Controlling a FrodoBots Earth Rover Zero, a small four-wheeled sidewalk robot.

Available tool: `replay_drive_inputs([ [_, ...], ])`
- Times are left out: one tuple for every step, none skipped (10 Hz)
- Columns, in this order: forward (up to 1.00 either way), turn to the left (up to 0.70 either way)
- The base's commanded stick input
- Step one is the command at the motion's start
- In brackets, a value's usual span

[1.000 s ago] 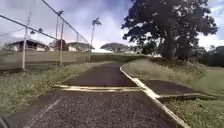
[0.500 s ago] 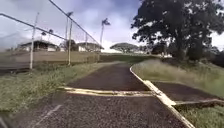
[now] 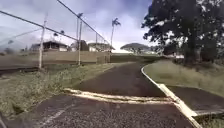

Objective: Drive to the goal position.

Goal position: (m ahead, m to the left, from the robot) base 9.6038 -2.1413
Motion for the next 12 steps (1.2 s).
replay_drive_inputs([
  [0.5, 0.0],
  [0.5, 0.0],
  [0.5, 0.0],
  [0.5, 0.0],
  [0.5, 0.0],
  [0.5, 0.0],
  [0.5, -0.29],
  [0.5, -0.49],
  [0.5, -0.49],
  [0.5, -0.5],
  [0.5, -0.5],
  [0.5, -0.48],
])
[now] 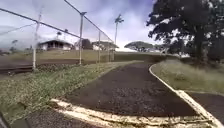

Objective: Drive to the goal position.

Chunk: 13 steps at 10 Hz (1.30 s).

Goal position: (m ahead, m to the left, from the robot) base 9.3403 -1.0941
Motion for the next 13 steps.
replay_drive_inputs([
  [0.5, 0.0],
  [0.5, 0.0],
  [0.5, 0.0],
  [0.5, 0.0],
  [0.5, 0.0],
  [0.5, 0.0],
  [0.5, 0.0],
  [0.5, 0.0],
  [0.5, 0.0],
  [0.5, -0.12],
  [0.5, -0.5],
  [0.5, -0.5],
  [0.5, -0.37],
])
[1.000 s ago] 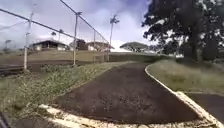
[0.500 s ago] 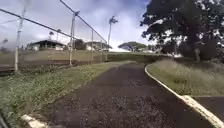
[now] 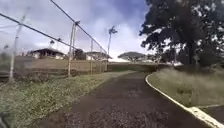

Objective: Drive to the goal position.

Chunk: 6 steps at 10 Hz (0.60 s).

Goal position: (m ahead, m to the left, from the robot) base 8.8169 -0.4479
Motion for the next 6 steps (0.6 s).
replay_drive_inputs([
  [0.5, 0.0],
  [0.5, 0.0],
  [0.5, 0.0],
  [0.5, 0.0],
  [0.5, 0.0],
  [0.5, 0.0],
])
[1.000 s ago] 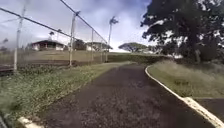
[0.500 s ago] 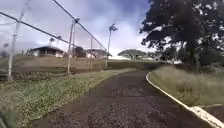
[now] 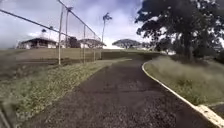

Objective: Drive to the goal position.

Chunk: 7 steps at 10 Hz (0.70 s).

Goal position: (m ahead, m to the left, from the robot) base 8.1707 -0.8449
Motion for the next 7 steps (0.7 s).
replay_drive_inputs([
  [0.5, 0.0],
  [0.5, 0.0],
  [0.5, 0.0],
  [0.5, 0.0],
  [0.5, 0.0],
  [0.5, 0.0],
  [0.5, 0.0],
])
